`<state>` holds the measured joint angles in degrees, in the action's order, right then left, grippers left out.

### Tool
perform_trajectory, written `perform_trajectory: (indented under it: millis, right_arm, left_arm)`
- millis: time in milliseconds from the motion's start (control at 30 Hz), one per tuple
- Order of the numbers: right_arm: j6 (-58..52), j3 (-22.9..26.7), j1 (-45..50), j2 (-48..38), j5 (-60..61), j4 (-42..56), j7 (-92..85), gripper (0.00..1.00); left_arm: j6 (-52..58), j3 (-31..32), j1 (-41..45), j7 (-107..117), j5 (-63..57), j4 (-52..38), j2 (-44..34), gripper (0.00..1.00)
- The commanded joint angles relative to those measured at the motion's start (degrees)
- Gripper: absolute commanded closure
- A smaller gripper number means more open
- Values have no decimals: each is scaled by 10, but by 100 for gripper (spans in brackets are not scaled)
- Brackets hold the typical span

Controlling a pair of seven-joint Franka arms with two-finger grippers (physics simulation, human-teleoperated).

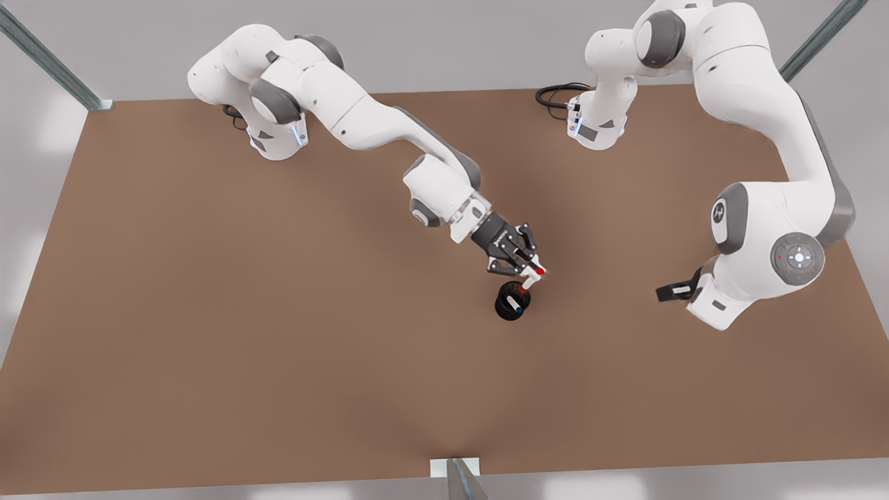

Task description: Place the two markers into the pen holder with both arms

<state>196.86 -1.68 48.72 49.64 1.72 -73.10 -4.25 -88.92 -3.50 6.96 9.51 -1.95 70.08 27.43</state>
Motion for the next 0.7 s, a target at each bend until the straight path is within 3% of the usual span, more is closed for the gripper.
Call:
perform_trajectory:
  millis: [0, 167, 233, 367, 667]
  right_arm:
    - [47, 0, 1, -4, 3, -14, -7, 79]
    - [47, 8, 4, 12, 1, -13, -8, 79]
    - [48, 34, 24, 28, 2, -8, -8, 79]
    - [48, 48, 36, 48, 1, -3, -8, 79]
    - [48, 55, 41, 91, 1, 19, -7, 77]
  left_arm:
    - [16, 0, 1, -94, 0, 0, -7, 0]
    - [31, 2, 2, -98, 1, 1, -26, 0]
    - [52, 2, 2, -98, 3, 1, -43, 0]
    - [45, 3, 2, -97, 5, 59, -102, 0]
    - [47, 3, 10, -97, 6, 59, -91, 0]
